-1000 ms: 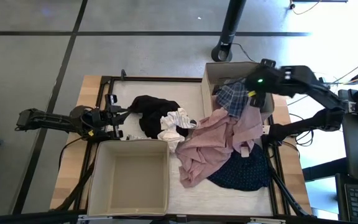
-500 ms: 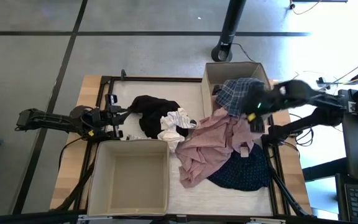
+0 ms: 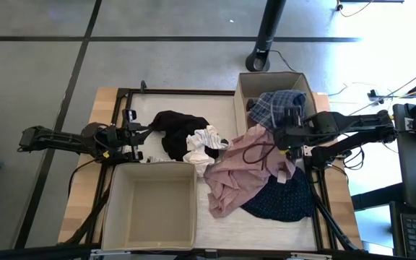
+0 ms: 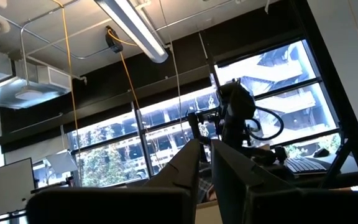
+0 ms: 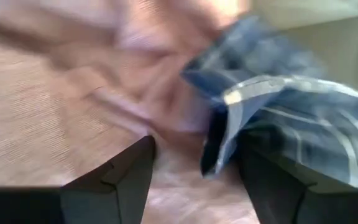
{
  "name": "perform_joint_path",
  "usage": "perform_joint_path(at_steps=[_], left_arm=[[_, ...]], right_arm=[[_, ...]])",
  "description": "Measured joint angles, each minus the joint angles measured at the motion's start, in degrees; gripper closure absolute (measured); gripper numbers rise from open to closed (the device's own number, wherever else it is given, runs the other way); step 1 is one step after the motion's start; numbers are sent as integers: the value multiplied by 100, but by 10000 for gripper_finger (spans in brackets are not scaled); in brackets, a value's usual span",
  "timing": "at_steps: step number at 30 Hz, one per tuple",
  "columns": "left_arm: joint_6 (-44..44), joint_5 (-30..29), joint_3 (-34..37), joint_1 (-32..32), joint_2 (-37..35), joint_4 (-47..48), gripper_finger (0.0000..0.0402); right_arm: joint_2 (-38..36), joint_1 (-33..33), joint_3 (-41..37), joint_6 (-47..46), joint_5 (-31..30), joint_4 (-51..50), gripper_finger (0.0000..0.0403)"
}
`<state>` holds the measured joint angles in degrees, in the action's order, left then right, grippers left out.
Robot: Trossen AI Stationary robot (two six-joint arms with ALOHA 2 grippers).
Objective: Sort clothes
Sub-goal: Put the blue checkered polo shirt into the right laundry organizer
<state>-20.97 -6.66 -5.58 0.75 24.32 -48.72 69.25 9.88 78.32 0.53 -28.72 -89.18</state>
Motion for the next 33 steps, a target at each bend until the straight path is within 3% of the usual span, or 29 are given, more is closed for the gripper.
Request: perform_joint_path(at_steps=[4,10,13,15,18,22,27,33], left_arm=[[0,0,0,1,0,-9,370],[75,0,0,1,0,2,370],[88,0,0,2,-2,2,370],[88,0,0,1,0,-6,370],[88,0,0,2,0,-18,370],[20,0,0,2,0,-20,370],[-4,0,0,1,0,-22,370],[-4,0,0,2,-2,-20,370]], right_arm=[[2,-14,-102,321,-664,355,171],[79,-14,-584,975,-1,1204,171],[175,-14,-791,1051,-136,1247,177],[232,-14,-852,1102,-384,1226,198],[277,-14,-847,1314,-580,1260,267],[280,-8,-519,1495,-589,1226,381],[273,271,468,1490,-437,1054,376],[265,857,1378,1288,748,1733,394]])
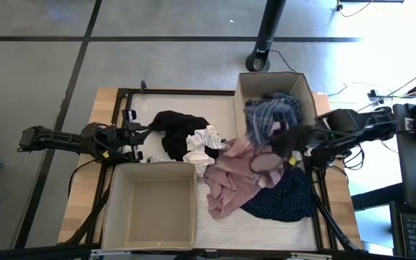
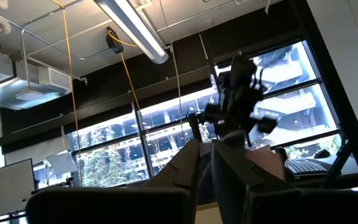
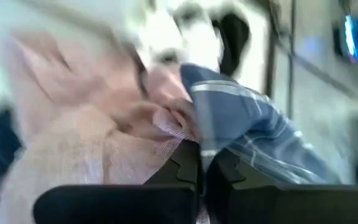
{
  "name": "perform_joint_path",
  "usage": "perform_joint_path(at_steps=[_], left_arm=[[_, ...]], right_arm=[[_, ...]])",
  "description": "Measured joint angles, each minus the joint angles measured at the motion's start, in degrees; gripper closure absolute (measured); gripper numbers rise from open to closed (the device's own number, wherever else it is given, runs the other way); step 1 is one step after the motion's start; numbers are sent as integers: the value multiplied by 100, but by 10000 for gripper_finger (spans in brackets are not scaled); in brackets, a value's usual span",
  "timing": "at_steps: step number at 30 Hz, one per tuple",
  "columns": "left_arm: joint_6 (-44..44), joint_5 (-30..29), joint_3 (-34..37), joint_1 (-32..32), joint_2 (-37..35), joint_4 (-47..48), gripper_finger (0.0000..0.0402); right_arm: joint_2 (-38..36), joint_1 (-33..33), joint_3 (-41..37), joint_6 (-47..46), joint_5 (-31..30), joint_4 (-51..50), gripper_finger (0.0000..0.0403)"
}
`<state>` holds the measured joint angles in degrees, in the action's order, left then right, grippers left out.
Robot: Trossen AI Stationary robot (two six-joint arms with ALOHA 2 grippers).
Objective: Sort clothes
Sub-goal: Put the blue checkered polo shirt into the right laundry organizer
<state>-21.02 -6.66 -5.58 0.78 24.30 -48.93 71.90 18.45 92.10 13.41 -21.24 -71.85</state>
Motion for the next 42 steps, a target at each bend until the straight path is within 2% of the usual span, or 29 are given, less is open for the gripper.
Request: perform_joint_path(at_steps=[5,10,14,20,24,29,35,39,42], left_arm=[[0,0,0,0,0,0,370],[45,0,0,-1,2,7,370],[101,0,0,0,2,7,370],[107,0,0,-2,2,5,370],[107,0,0,0,0,4,370],[107,0,0,0,0,2,370],[109,0,0,-2,2,11,370],[109,0,0,0,2,35,370],[109,0,0,-1,1,34,370]], right_arm=[[196,656,17,44,309,1004,388],[842,1032,7,11,85,654,397],[1459,1094,-83,-194,-25,446,385],[2212,1019,-897,-696,-67,598,363],[2667,781,-1126,-678,235,419,331],[2781,576,-562,-373,380,-95,265],[2662,703,928,-641,118,-1288,183],[2620,1051,1617,-729,-398,-1767,151],[2438,1304,1555,-736,-1033,-1804,142]])
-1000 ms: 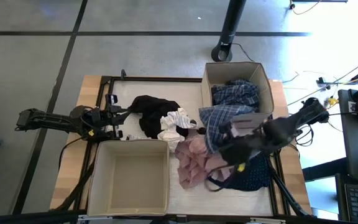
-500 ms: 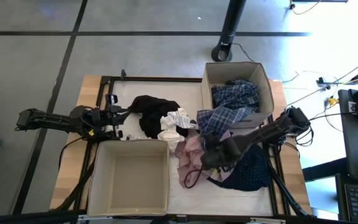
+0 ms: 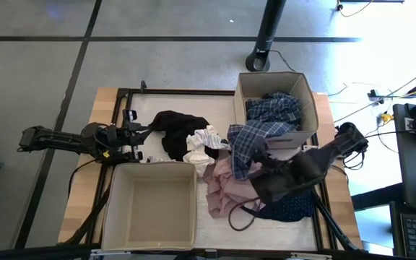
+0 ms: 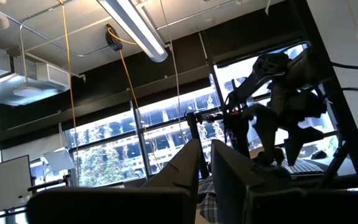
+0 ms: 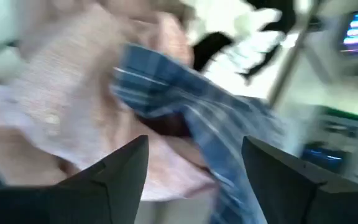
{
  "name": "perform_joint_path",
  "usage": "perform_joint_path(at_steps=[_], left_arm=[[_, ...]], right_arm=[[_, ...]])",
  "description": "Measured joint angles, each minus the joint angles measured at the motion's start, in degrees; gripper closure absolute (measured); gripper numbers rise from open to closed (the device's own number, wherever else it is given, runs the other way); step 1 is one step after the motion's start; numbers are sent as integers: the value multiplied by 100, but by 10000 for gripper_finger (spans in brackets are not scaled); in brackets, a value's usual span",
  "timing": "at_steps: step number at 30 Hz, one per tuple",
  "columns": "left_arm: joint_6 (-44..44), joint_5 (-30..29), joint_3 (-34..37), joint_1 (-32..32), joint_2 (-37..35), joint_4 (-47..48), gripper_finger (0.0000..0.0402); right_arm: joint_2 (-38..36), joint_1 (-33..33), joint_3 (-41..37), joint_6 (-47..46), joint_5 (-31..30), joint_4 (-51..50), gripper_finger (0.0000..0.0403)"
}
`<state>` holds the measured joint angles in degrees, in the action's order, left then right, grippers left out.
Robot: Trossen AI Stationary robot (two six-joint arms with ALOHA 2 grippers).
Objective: Sort clothes
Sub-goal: Put the blue checkered polo shirt into the right laundry organizer
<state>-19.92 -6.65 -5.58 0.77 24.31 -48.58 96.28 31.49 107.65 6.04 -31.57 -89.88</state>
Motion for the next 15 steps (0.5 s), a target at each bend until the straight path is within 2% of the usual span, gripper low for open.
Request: perform_joint_path(at_steps=[6,12,15], left_arm=[[0,0,0,1,1,-34,370],[-31,2,0,1,1,-37,370],[-53,2,0,-1,1,-45,370]], right_arm=[[-386,201,-775,-46,-1235,-8,139],[-1109,-163,-2075,-148,-1549,34,139],[-1495,-521,-2623,69,-1692,556,139]])
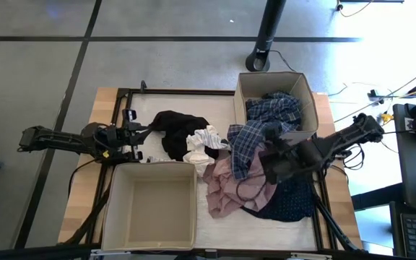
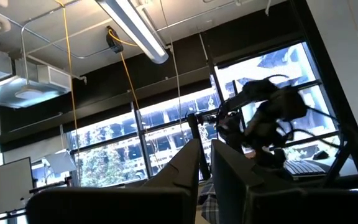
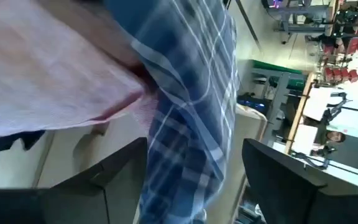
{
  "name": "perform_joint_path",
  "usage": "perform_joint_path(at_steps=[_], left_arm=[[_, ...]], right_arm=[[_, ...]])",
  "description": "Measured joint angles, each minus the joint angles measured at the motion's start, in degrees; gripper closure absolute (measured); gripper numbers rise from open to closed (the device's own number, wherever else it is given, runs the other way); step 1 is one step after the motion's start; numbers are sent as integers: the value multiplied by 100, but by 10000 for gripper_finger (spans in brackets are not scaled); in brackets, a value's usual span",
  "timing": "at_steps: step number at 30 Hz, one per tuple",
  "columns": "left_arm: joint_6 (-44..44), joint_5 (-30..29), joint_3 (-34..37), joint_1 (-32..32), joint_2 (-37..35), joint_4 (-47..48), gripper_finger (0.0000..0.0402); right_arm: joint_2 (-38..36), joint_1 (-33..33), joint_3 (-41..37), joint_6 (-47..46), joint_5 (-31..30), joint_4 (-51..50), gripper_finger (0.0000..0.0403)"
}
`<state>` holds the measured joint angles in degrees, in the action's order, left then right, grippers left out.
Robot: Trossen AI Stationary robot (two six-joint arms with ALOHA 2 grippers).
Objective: Sort clothes
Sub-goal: Put the blue checkered polo shirt into the right laundry organizer
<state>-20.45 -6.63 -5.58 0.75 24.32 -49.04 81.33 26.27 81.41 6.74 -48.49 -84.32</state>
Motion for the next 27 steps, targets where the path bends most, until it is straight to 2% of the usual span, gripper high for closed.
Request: perform_joint_path(at_steps=[5,9,11,14,17,18,19,23,27], left_arm=[[-99,-2,0,0,0,-8,370],[-100,0,0,0,0,-8,370],[-100,-2,0,0,0,-9,370],[-99,-2,0,0,0,-4,370],[-100,-2,0,0,-2,2,370],[-100,-2,0,0,0,9,370],[-100,-2,0,0,0,9,370],[-99,-2,0,0,-2,9,370],[-100,-2,0,0,-2,9,370]], right_arm=[[-296,-600,-733,1353,203,1574,139],[-274,-1040,-895,2400,366,2505,147],[-255,-1202,-895,2731,394,2748,173],[-258,-1370,-839,2925,352,2695,250],[-336,-1398,-647,2953,-72,2310,354],[-386,-1396,-545,2956,-288,2192,377],[-439,-1396,-428,2957,-529,2092,387],[-704,-1396,162,2981,-1589,1719,376],[-1039,-1575,800,3215,-2645,1440,395]])
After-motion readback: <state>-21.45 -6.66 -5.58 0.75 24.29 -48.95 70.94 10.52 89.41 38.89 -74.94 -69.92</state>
